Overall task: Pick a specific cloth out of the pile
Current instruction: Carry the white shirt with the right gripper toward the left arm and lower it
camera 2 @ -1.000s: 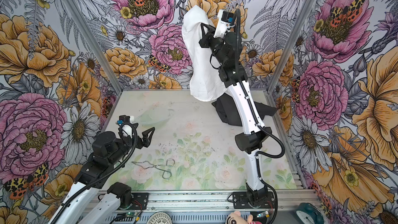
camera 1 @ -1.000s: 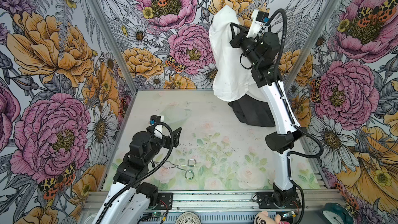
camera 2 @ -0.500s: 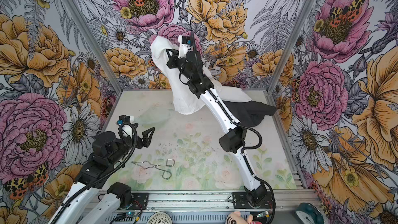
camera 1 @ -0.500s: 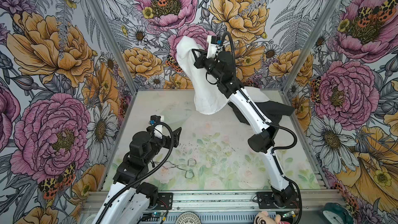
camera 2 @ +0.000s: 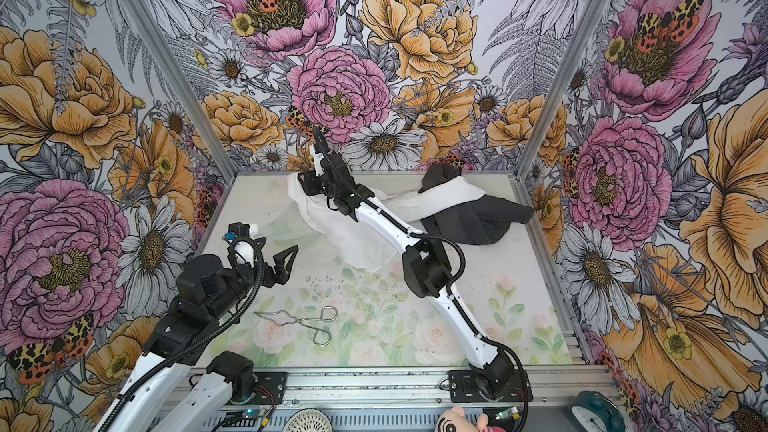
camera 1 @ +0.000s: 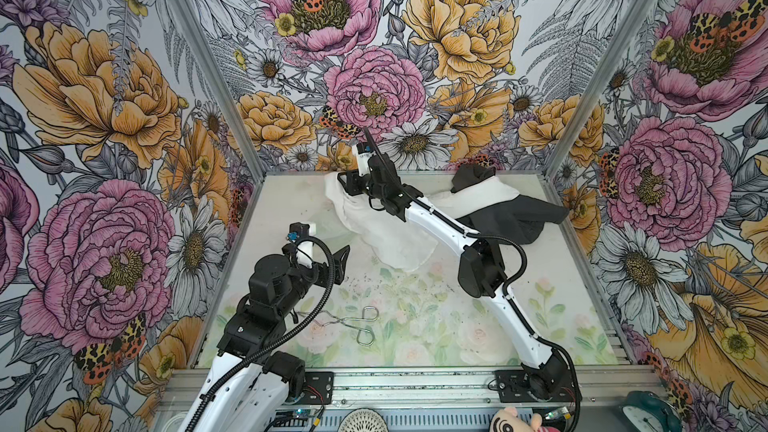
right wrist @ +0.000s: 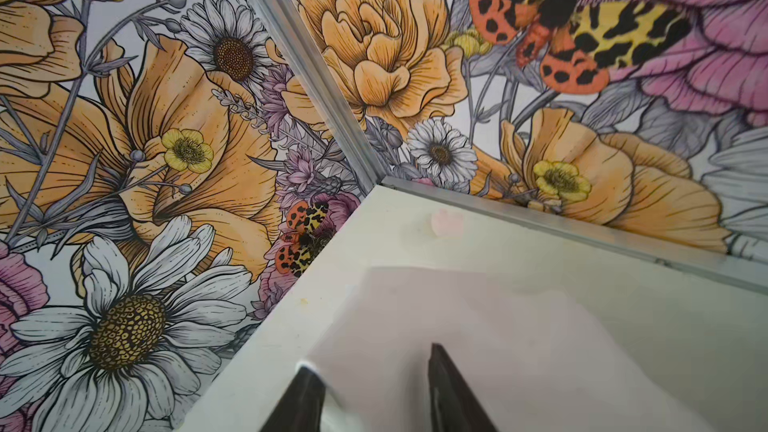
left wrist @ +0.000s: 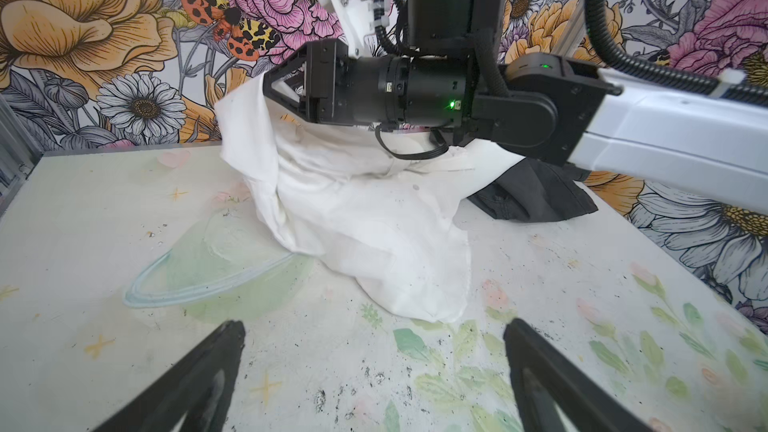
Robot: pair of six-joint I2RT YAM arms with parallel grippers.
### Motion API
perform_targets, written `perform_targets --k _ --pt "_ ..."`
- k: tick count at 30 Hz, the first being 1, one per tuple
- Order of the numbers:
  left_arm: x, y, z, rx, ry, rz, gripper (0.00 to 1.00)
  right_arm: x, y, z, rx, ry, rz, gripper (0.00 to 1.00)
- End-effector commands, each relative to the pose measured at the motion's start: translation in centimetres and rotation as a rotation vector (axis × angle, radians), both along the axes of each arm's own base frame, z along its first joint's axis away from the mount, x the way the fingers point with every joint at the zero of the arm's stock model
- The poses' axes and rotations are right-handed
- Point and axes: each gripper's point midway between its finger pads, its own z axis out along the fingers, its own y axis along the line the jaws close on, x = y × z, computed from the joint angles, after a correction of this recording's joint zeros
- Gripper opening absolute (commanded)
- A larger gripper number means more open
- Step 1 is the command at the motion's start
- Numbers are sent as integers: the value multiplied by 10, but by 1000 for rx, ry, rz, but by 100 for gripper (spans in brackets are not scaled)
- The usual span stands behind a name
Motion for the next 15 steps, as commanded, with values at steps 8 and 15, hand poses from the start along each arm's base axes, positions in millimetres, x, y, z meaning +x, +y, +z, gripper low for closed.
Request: perform_targets --k 8,15 --pt "2 2 -8 -1 24 11 99 -28 -37 48 -115 -116 1 85" --pt "2 2 -8 -2 22 11 99 -32 -130 90 -148 -127 -192 86"
